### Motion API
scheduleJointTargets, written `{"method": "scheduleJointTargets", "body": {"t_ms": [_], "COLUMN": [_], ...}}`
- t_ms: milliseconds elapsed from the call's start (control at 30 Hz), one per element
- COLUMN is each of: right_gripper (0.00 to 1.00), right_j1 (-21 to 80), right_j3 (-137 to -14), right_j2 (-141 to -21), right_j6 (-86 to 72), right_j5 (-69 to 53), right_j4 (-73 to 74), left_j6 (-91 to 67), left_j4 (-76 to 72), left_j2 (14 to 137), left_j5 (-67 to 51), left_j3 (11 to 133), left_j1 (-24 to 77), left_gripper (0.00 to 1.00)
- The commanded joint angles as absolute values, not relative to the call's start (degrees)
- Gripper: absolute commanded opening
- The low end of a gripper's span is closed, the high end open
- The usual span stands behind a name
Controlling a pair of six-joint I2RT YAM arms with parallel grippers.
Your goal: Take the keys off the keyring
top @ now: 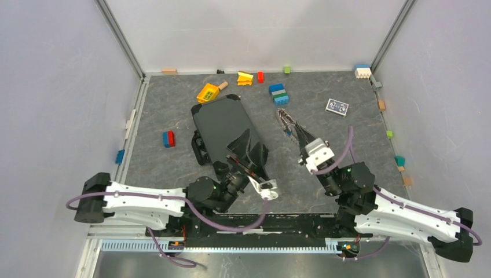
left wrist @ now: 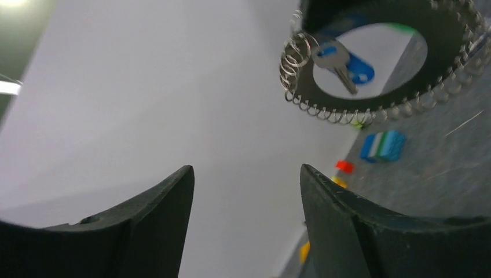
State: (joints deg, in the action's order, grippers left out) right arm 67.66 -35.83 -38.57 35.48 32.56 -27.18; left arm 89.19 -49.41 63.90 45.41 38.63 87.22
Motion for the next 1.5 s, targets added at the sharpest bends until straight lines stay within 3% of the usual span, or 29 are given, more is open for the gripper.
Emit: {"method": "scheduleJointTargets", "body": {"t_ms": [0,67,167,433,667,833,1100,1467], "right_gripper": [0.0,0.0,0.0,0.0,0.0,0.0,0.0,0.0], "right_j1": [67.6,67.7,67.6,67.7,67.7,67.6,67.7,67.7], "right_j3": [-31.7,-29.7,-27.1,-27.8,-28.5,-28.6,-28.4,-27.9], "right_j2": [-35.4,-34.0,-32.3,-31.6,-31.9,-31.4,-30.3,-29.2], "right_j6": [47.9,50.6,53.6,55.8,53.7,53.6,54.0,54.4], "right_j5": [22.9,20.3,16.1,9.2,7.3,6.4,5.0,3.1], "right_j4": [-37.4,-39.5,-43.5,-47.1,-50.5,-49.7,-46.8,-44.7], "left_j6": [51.2,42.8,35.9,28.1,30.9,31.9,30.9,29.0], "left_j4": [-31.3,-27.7,-28.9,-31.3,-46.4,-58.6,-66.8,-67.5], "left_j2": [54.4,49.9,46.6,50.3,58.9,64.2,68.2,70.8], "left_j5": [38.9,30.9,23.9,16.7,22.6,27.8,27.9,25.6], "left_j3": [46.6,46.4,44.4,43.4,42.0,42.1,43.6,46.1], "left_j1": [88.1,88.1,88.1,88.1,88.2,88.1,88.1,88.1], "left_gripper": [0.78,0.88,0.89,0.76,0.64,0.65,0.64,0.45]}}
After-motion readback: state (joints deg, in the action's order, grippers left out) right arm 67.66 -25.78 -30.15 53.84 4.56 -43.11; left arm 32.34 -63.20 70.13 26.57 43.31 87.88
